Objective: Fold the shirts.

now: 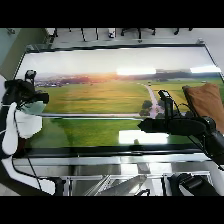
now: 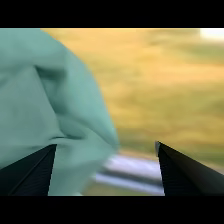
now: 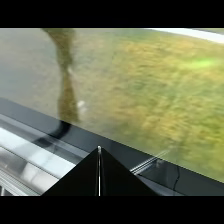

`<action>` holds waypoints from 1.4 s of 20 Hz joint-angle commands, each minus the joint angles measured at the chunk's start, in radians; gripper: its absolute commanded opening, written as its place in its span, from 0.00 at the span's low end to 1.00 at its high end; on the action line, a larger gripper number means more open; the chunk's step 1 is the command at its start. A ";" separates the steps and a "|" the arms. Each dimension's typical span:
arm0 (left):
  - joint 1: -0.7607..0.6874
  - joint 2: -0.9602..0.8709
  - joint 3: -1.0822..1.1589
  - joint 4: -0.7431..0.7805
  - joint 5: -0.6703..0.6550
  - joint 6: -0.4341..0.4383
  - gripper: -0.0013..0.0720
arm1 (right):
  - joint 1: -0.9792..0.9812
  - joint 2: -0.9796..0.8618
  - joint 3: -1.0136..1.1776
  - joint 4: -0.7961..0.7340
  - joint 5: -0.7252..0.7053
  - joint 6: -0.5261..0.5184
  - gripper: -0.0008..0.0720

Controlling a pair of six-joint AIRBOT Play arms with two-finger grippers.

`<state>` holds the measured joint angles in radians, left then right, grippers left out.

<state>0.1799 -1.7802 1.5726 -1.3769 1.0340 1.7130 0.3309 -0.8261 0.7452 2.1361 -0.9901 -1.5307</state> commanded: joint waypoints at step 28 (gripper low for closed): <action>-0.639 0.211 0.256 -0.562 0.305 -0.166 0.04 | 0.001 0.001 0.000 0.013 -0.001 0.001 0.04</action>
<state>-0.3462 -1.5867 1.9400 -1.8984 1.3796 1.6051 0.3309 -0.8261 0.7452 2.1372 -0.9901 -1.5303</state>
